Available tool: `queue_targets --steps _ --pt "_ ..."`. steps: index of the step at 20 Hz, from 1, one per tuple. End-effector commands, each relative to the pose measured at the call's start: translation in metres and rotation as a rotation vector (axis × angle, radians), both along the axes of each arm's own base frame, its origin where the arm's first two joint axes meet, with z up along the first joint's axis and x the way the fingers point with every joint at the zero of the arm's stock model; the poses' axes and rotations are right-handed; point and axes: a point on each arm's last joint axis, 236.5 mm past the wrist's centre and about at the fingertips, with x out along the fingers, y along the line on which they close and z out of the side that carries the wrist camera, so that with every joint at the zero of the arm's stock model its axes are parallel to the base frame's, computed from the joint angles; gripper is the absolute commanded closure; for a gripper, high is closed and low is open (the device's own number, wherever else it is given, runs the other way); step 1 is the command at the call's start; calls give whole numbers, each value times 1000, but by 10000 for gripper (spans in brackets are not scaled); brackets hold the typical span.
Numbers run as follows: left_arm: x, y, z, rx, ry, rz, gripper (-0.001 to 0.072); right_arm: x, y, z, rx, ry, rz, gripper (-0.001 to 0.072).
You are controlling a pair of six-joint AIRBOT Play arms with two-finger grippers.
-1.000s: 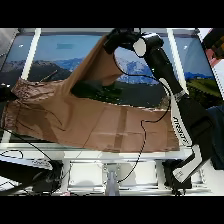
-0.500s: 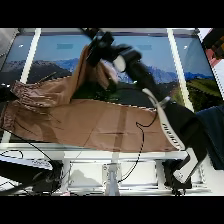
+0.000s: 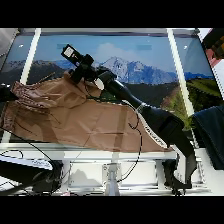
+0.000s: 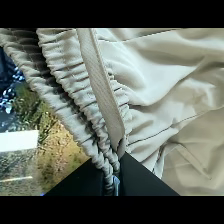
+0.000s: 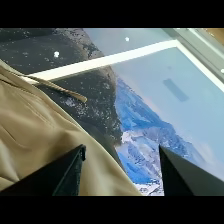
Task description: Fold the clothes and pants, and hang the long-sleeved shirts on hangers.
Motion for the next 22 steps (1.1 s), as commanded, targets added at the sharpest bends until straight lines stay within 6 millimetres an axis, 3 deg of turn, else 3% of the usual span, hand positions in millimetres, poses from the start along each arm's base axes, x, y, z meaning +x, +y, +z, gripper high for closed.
queue_targets --steps 1,2,3,4,5,6,8,9,10,11,12,13,14,17,19,22 --pt "0 1 0 1 0 1 654 14 -28 12 -18 20 -35 228" --pt "0 1 0 1 0 2 654 25 -50 19 -33 31 -64 282" --pt "-1 0 0 -1 1 1 654 37 -75 24 -22 68 -109 284" --pt "-1 0 0 -4 5 7 653 51 -104 28 0 124 -168 356" --pt "-1 0 0 -4 6 11 654 65 -140 26 31 207 -245 484" --pt "-1 1 0 -3 4 11 654 78 -179 17 79 323 -339 490" --pt "2 3 0 5 -4 16 653 88 -248 -20 168 601 -515 477" --pt "2 3 0 8 -7 18 654 83 -273 -44 202 749 -564 455" --pt "3 3 0 8 -7 18 654 73 -284 -64 239 884 -567 445" --pt "3 3 -1 7 -7 18 654 59 -287 -80 293 1025 -549 403" --pt "3 3 -1 6 -6 18 653 45 -285 -96 341 1151 -530 293" --pt "2 3 -1 6 -6 18 653 33 -281 -110 364 1244 -514 253" --pt "2 3 -1 6 -6 18 654 19 -274 -126 365 1319 -500 250" --pt "3 3 -1 6 -6 18 654 -10 -241 -165 329 1438 -471 114" --pt "3 2 0 3 -7 18 653 -20 -211 -184 347 1504 -454 112" --pt "7 -1 2 -15 -24 19 653 -20 -167 -193 515 1619 -436 116"
